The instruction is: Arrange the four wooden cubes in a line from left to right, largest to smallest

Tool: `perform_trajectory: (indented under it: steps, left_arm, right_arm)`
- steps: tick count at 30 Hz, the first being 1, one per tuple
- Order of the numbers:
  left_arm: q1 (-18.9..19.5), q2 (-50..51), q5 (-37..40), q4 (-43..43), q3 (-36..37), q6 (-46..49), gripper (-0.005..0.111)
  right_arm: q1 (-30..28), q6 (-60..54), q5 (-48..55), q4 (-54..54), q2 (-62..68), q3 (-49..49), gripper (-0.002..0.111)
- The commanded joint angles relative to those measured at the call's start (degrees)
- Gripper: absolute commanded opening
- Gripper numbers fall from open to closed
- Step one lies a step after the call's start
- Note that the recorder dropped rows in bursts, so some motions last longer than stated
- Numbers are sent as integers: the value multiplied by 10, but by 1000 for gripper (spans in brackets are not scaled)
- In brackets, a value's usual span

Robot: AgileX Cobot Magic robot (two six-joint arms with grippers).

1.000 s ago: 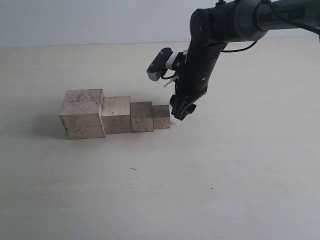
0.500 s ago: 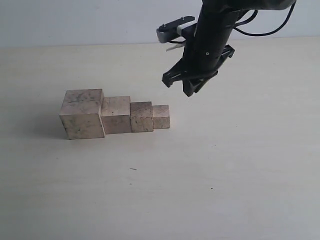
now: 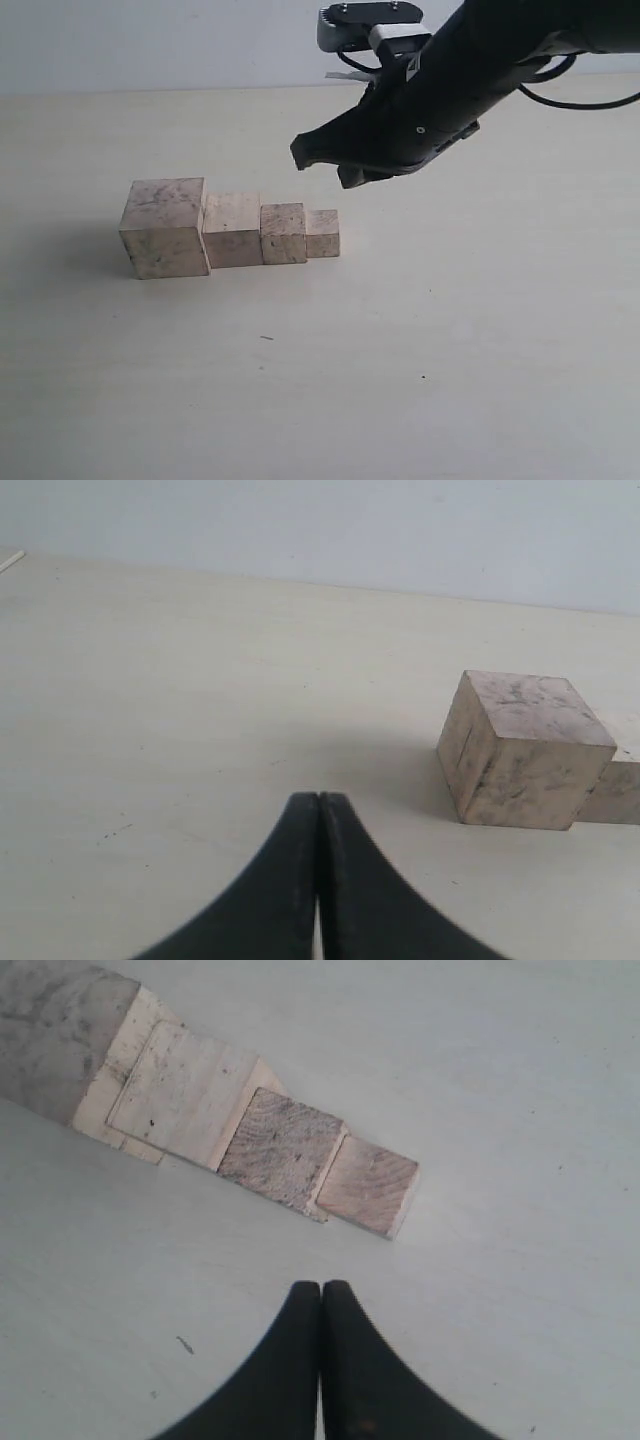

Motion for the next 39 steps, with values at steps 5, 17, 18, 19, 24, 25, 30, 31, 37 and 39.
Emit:
perform_trajectory:
  steps: [5,17,18,19,24,25,30,31,37,39]
  left_arm:
    - [-3,-3,-6,-3,0,0,0]
    - [-3,-3,-6,-3,0,0,0]
    - [-3,-3,-6,-3,0,0,0]
    - [-3,-3,-6,-3,0,0,0]
    - [-3,-3,-6,-3,0,0,0]
    - [-3,-3,-6,-3,0,0,0]
    - [-3,-3,-6,-3,0,0,0]
    - [-3,-3,-6,-3,0,0,0]
    - [-3,-3,-6,-3,0,0,0]
    - [-3,-3,-6,-3,0,0,0]
  right_arm:
    - [2,12,-15,37,-13,10,0]
    - [-1,-30,-7,-24,-114,11,0]
    - [-1,-30,-7,-39,-127,11,0]
    - [-1,-30,-7,-56,-140,11,0]
    - [-15,-7,-8,-141,-194,11,0]
    - [-25,-7,-8,-141,-204,11,0]
    - [-85,-4,-6,-141,-253,11,0]
    - [-97,-4,-4,-141,-264,11,0]
    - [-180,-4,-16,-141,-344,68,0]
    - [-212,-4,-21,-141,-385,106,0]
